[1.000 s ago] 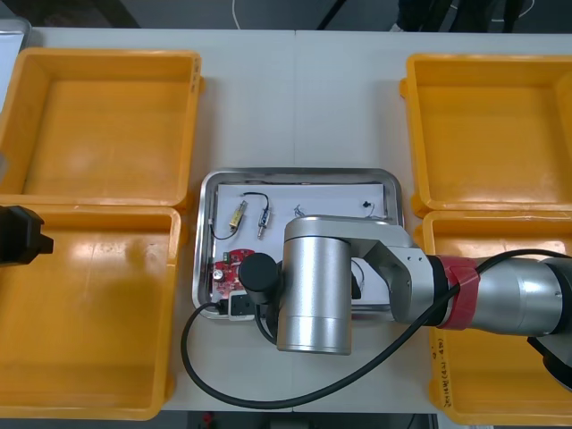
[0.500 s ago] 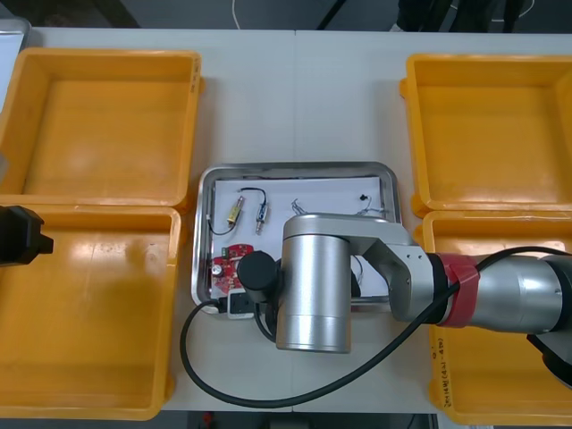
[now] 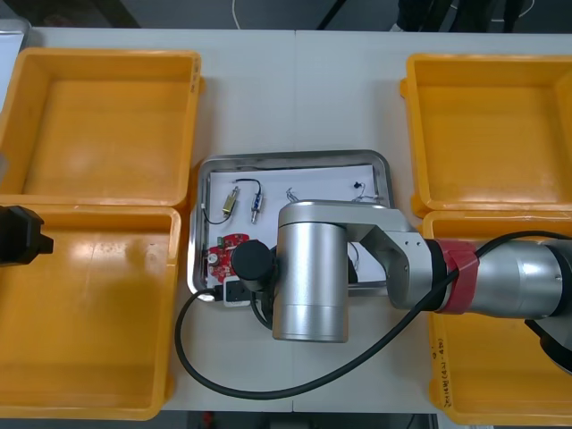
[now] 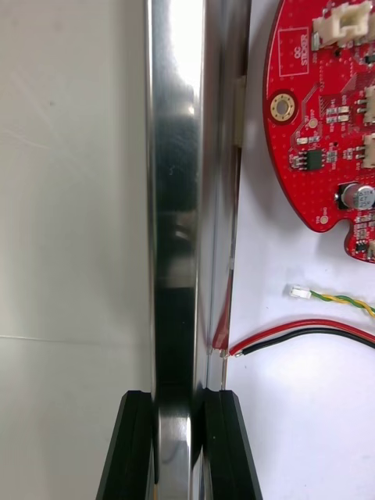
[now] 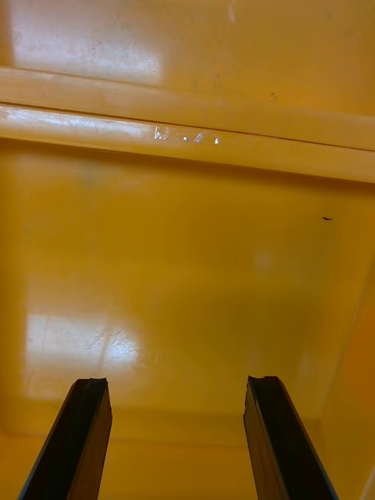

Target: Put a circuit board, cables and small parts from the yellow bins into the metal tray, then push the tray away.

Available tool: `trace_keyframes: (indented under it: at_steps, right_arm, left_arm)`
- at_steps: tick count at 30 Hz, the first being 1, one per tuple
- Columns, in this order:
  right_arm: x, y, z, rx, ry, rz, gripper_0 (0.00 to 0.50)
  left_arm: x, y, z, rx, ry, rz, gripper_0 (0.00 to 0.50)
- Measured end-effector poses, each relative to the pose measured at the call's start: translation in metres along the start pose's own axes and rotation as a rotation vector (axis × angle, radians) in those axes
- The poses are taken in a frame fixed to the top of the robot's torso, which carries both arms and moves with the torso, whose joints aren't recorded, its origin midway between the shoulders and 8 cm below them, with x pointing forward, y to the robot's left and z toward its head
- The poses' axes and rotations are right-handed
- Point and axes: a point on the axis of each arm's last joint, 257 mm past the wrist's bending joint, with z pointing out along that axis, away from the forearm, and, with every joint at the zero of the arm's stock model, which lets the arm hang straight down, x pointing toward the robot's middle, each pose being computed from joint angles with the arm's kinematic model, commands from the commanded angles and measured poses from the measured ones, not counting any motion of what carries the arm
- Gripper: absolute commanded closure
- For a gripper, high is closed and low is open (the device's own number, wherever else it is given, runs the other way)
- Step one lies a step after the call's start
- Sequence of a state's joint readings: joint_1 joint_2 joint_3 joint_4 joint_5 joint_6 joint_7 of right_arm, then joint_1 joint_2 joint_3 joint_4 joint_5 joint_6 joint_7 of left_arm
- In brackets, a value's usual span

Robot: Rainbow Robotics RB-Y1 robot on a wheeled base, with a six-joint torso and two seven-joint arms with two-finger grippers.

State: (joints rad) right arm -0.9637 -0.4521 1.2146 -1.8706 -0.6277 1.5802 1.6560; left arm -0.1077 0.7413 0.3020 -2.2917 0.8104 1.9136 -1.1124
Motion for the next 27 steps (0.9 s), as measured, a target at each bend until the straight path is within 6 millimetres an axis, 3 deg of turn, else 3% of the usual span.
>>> trace_keyframes:
  at_steps: [27]
  right_arm:
    - [0.011,-0.058,-0.008,0.067,0.064,0.032,0.500]
  left_arm:
    - [0.000,0.000,0.000,0.000,0.000,0.000,0.000]
